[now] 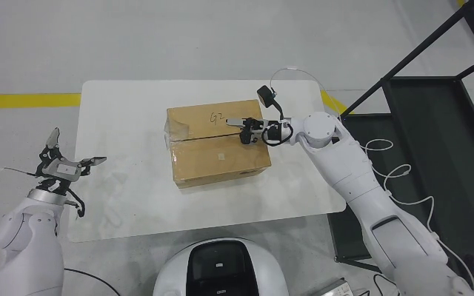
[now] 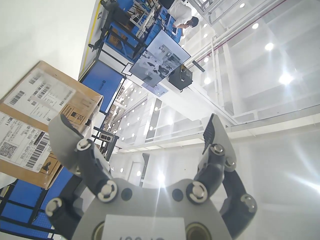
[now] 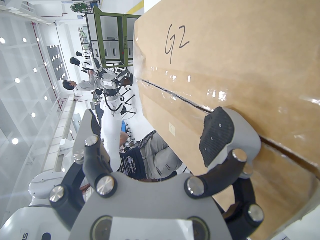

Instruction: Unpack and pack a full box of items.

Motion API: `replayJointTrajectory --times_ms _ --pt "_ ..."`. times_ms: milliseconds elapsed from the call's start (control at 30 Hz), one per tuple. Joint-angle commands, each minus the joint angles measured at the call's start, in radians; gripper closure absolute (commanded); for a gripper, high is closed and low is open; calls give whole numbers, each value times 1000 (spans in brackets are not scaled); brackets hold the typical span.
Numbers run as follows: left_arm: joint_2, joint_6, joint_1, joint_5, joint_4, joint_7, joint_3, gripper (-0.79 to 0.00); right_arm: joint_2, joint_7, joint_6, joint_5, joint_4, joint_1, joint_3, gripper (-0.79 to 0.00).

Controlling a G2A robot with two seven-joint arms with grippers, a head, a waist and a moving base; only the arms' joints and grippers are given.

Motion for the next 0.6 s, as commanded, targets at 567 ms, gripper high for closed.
replayJointTrajectory --times_ms 567 --pt "0 0 0 0 0 0 0 -785 -94 25 51 129 4 164 -183 -785"
